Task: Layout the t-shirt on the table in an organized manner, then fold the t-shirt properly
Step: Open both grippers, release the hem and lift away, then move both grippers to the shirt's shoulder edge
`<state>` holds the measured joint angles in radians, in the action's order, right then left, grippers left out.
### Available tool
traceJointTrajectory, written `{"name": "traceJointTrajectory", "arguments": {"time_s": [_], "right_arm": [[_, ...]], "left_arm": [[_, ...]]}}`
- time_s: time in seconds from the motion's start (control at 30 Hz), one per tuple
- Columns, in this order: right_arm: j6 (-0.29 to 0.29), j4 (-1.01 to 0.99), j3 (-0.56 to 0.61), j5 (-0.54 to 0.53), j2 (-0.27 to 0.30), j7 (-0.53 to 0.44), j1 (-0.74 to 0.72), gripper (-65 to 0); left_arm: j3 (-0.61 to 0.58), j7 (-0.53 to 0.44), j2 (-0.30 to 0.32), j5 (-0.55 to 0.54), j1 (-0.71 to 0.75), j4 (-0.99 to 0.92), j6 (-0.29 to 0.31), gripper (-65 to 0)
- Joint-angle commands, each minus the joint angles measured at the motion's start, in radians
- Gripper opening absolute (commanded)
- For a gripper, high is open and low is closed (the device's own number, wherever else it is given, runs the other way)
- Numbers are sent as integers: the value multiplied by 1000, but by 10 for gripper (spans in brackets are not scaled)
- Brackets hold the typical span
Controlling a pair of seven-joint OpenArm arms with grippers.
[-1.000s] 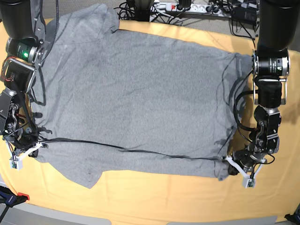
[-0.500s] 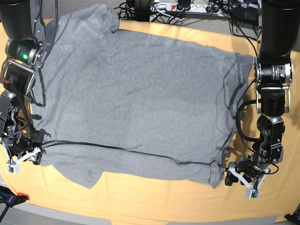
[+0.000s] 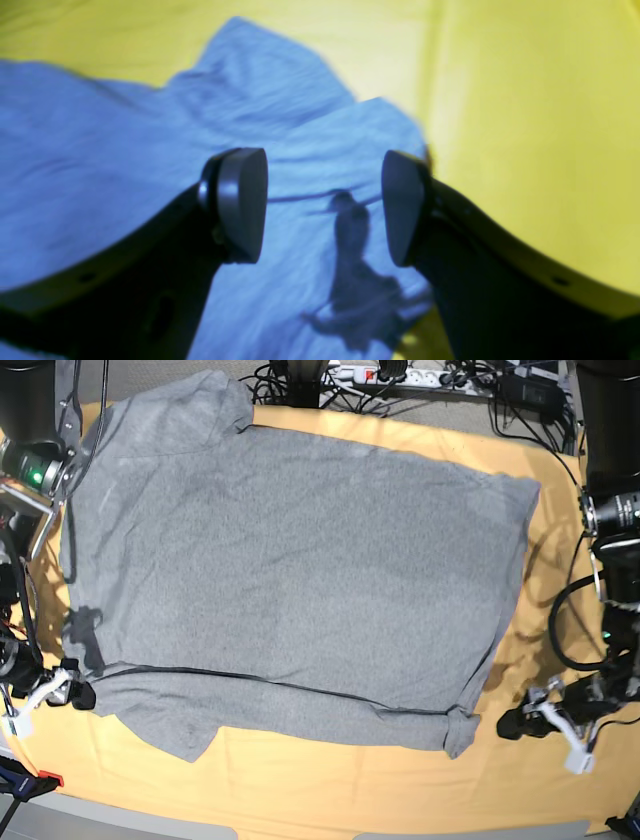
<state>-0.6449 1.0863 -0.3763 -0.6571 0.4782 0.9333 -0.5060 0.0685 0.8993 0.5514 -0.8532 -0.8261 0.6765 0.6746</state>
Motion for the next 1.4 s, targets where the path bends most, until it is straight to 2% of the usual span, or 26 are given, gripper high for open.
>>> {"name": "traceJointTrajectory", "arguments": {"time_s": [0.0,0.13,0.43,0.53,0.7,0.9,1.17,1.37], "right_arm": [[-10,52,-17,-36,23,1,3,-296],[-21,212,-66,-107,23,23,161,-322],[-22,465,-280,-362,21,167,476,-322],[-47,494,-358,-451,18,213,566,-322],[-53,500,-460,-554,10,243,716,-322],[-53,500,-538,-654,-44,277,870,-322],[-53,500,-558,-679,-140,283,1007,-322],[-53,500,-558,-679,-197,283,1055,-321]], "left_arm": [[27,19,29,-71,-24,16,23,-261],[106,169,82,-294,35,16,23,-326],[224,406,173,-630,187,16,23,-326],[229,451,193,-630,232,16,23,-325],[229,445,215,-630,312,17,23,-326],[229,446,219,-630,390,17,23,-326],[229,449,228,-630,436,24,23,-326],[229,457,252,-630,438,24,23,-326]]}}
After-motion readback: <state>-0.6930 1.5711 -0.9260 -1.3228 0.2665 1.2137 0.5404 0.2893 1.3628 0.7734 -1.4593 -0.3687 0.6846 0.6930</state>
